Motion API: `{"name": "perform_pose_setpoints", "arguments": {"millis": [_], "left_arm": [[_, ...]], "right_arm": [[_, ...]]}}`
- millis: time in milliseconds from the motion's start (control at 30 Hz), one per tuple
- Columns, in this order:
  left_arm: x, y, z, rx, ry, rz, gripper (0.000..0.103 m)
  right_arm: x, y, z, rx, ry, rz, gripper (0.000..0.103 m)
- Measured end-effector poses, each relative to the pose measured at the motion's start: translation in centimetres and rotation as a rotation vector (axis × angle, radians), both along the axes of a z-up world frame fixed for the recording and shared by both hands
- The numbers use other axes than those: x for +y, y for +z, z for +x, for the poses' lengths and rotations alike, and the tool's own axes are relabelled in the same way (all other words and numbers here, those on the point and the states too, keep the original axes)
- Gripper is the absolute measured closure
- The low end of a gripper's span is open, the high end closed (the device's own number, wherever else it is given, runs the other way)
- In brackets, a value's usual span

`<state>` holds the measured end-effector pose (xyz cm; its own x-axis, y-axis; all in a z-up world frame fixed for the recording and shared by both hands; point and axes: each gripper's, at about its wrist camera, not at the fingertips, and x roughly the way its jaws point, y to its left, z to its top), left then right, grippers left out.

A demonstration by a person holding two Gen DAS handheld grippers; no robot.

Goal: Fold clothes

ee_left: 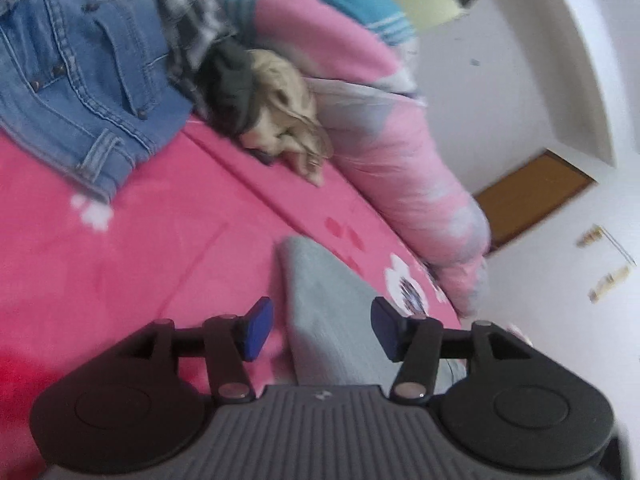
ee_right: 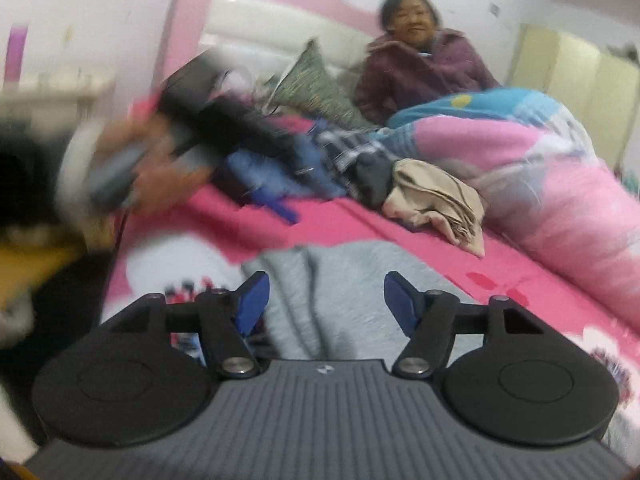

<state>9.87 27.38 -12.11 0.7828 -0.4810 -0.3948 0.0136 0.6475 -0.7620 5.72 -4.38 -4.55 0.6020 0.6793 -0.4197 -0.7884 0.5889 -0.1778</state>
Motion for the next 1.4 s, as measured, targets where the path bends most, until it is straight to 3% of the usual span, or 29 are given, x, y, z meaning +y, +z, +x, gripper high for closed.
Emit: {"name": "perform_pose_setpoints", "arguments": {"millis": [133, 233, 300, 633, 867, 900, 933, 1000, 1100, 1300, 1400], "left_arm": [[-2.3, -0.6, -2.8, -0.044, -0.054, 0.094, 0.051], [-3.6, -1.1, -4.3, -0.07, -0.061, 0.163, 0.064], [-3.9, -1.7, -4.6, -0.086, -0.06, 0.154, 0.075], [-4.1, -2.4, -6.3, -0.184, -0.039, 0.193, 0.09], [-4.1, -2.9, -7.2, -0.219, -0.041, 0.186, 0.092], [-4.0, -3.1, -7.2, -0.22, -0.041, 0.181, 0.092], [-3.9, -3.1, -7.3, -0.223, -0.04, 0.176, 0.092], [-3.9, -3.2, -7.5, -0.232, -0.044, 0.169, 0.093], [-3.7, -3.3, -7.7, -0.243, -0.054, 0.158, 0.093], [-3.3, -3.5, -7.9, -0.251, -0.07, 0.128, 0.093], [-3.1, -3.8, -7.8, -0.235, -0.073, 0.116, 0.093]], "right_arm": [[-1.6, 1.1, 4.2, 0.149, -0.148, 0.11, 0.04], [-1.3, 1.0, 7.0, 0.284, -0.202, 0.196, 0.042], [-0.2, 0.9, 9.0, 0.341, -0.21, 0.206, 0.043], [7.3, -0.2, 19.5, 0.505, -0.228, 0.109, 0.043], [12.6, -3.8, 22.6, 0.547, -0.16, -0.117, 0.036], [13.3, -4.4, 22.9, 0.563, -0.148, -0.156, 0.041], [13.5, -4.7, 22.9, 0.573, -0.142, -0.167, 0.07], [13.6, -5.0, 22.7, 0.591, -0.132, -0.17, 0.088], [12.8, -3.8, 21.8, 0.528, -0.134, -0.124, 0.092], [10.7, -3.0, 21.3, 0.501, -0.201, 0.016, 0.094], [11.4, -4.1, 21.4, 0.485, -0.219, 0.003, 0.094]]}}
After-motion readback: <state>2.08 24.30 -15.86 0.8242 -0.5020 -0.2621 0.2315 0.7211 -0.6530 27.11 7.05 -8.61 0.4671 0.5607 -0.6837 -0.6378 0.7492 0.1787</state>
